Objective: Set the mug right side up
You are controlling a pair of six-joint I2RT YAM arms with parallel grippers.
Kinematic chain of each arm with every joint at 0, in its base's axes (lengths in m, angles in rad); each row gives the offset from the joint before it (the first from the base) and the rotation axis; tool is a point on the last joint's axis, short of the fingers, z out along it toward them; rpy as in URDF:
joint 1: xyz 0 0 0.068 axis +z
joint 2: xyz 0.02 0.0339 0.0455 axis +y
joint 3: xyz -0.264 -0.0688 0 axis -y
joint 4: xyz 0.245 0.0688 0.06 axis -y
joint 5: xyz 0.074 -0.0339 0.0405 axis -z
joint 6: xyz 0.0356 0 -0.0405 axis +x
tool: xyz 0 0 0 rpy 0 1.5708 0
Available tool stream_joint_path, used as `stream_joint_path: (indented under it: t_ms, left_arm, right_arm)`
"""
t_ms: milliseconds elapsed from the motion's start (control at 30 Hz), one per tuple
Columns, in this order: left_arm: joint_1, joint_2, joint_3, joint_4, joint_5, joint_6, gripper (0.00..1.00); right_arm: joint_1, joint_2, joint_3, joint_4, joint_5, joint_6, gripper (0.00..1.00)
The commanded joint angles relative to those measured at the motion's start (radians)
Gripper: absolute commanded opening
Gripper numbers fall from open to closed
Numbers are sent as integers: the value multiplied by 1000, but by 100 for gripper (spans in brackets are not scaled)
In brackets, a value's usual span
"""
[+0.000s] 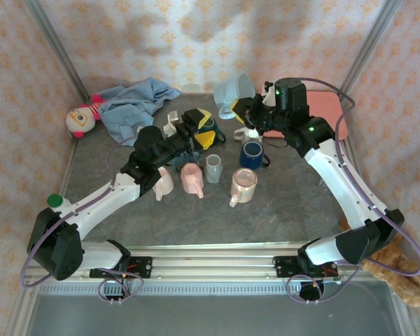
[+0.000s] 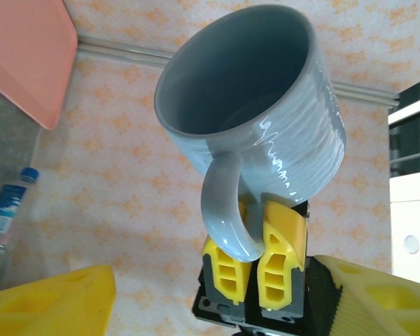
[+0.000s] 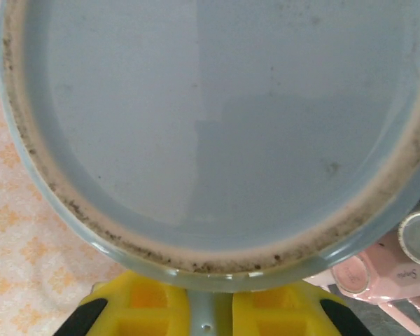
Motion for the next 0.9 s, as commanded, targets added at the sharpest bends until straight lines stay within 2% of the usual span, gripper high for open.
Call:
stream_joint_path:
  t_ms: [0,367,567,867]
  left_arm:
    - [-31,22,12,107,-67,-95,71]
    - [-63,43,-5,198,-187,-142,60]
    - [-67,45,4,173,-185,-158,57]
    - [-81,-27,-8,-66,-147,-143,53]
  right_arm:
    - [12,-17,2,188,-21,14,0]
    - [20,-46,-55,227,-30,52,0]
    - [22,-78,-88,243,-19,64,0]
    - [23,-80,-89,264,-10,71,0]
